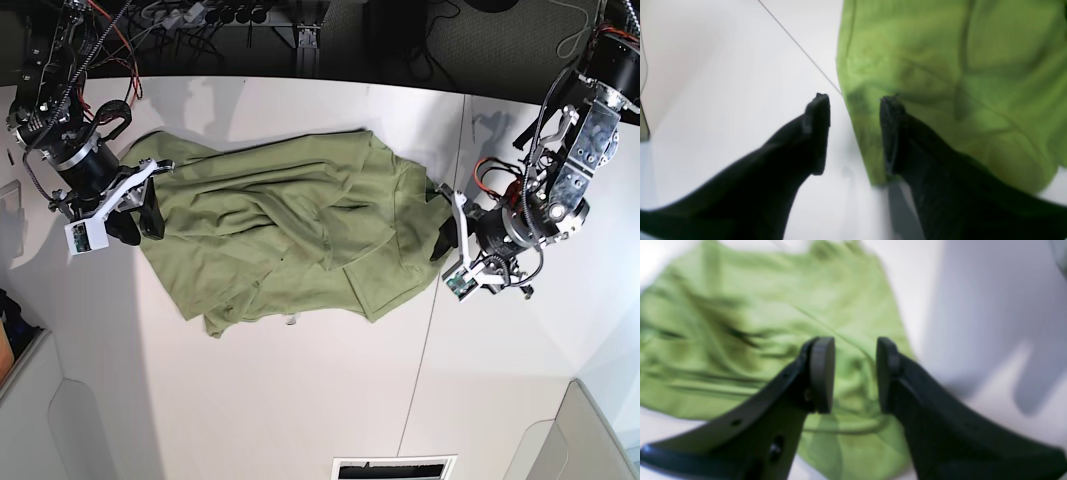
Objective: Layout the t-shirt on the table in an organized manner, then fold the t-shirt properly
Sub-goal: 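Pull the shirt apart, right gripper dragging its edge away from left, then regrasp the shirt with the right gripper near the collar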
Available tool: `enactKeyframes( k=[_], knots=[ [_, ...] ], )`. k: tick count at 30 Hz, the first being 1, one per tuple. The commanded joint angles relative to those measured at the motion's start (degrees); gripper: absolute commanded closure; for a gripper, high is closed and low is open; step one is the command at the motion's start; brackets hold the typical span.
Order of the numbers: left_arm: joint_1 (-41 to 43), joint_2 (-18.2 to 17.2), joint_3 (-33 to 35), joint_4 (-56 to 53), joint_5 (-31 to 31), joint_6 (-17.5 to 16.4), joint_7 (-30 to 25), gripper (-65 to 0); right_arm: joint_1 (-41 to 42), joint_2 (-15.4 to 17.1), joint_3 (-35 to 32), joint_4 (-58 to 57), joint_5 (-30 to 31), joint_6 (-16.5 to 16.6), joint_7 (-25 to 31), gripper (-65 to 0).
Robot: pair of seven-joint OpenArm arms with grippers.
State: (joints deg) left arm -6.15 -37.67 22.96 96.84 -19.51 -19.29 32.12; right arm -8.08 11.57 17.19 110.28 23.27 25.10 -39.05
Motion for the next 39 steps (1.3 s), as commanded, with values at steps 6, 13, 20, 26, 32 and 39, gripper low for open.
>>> enactKeyframes(
  k=[6,13,20,26,32,39],
  knots=[
    [-9.2,5.4,-0.6,-15.3,1.1,-0.4,-6.8,-30.2,0.4,-4.8,-3.6,0.7,2.4,3.8,1.1,-21.8],
    [-13.8,11.6,-0.6,-26.9,1.5,-4.7,-8.1,-30.2,2.0,-7.9,-18.8,-3.8,-8.6,3.8,3.3,-22.0],
    [-12.3,10.9,-0.6,-27.6,1.4,-5.7,-4.6,-30.1,2.0,-7.4,-32.4,-6.8,-15.4,4.3,3.2,-39.3],
    [-10.9,10.5,-0.6,-27.6,0.4,-8.5,-2.1,-30.1,1.7,-7.5,-39.2,-6.9,-20.6,4.3,3.2,-39.2],
    [-7.2,10.0,-0.6,-27.6,0.4,-9.8,-4.5,-30.1,1.9,-7.5,-44.8,-11.5,-30.4,1.8,5.7,-39.2],
    [-3.7,10.0,-0.6,-27.6,0.4,-10.3,-10.6,-0.9,2.7,-7.4,-45.4,-16.2,-33.7,-3.5,6.1,-10.3]
  ],
)
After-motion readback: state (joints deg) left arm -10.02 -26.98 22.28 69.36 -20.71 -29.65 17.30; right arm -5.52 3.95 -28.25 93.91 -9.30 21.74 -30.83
